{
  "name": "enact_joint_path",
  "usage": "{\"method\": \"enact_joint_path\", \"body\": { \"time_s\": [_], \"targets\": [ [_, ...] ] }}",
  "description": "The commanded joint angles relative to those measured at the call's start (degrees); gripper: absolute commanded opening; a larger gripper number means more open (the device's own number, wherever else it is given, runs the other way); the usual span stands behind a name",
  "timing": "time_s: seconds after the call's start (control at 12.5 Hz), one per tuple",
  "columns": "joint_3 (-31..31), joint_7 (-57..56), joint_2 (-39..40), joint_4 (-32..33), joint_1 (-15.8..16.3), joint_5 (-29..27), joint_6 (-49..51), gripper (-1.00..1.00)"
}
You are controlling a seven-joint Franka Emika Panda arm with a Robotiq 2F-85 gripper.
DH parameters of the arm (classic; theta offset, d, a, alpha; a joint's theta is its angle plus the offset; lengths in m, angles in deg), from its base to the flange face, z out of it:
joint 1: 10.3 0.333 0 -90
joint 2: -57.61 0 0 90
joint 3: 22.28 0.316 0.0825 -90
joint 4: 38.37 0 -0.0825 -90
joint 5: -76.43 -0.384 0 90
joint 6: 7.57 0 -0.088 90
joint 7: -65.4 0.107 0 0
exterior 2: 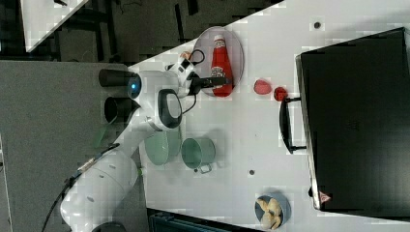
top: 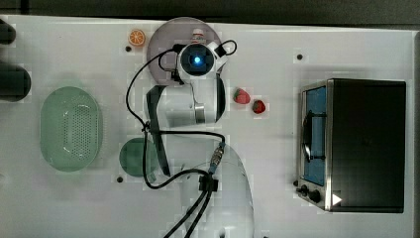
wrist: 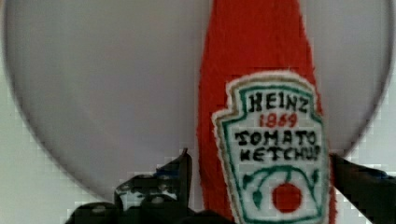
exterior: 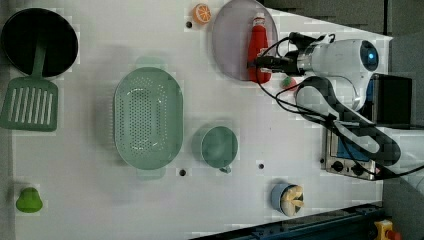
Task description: Pick ketchup from plate and place it on table.
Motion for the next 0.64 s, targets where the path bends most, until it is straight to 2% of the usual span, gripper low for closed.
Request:
{"method": "enact_joint_path", "body": {
  "time_s": [0.08, 0.32, 0.4, 0.56, 0.64],
  "targets": [
    [-0.41, -2.14, 1.26, -0.62, 0.21, 0.65, -3.66, 1.00],
    [-0.35, -2.14, 2.16, -0.54, 0.34, 0.64, -5.18, 1.00],
    [-0.33, -2.15, 2.09, -0.75, 0.33, 0.65, -5.28, 0.91],
    [-0.47, -2.14, 1.99, -0.75, 0.28, 0.64, -5.29, 0.43],
    [-0.33, -2.14, 1.79, -0.80, 0.28, 0.64, -5.44, 0.30]
  ]
}}
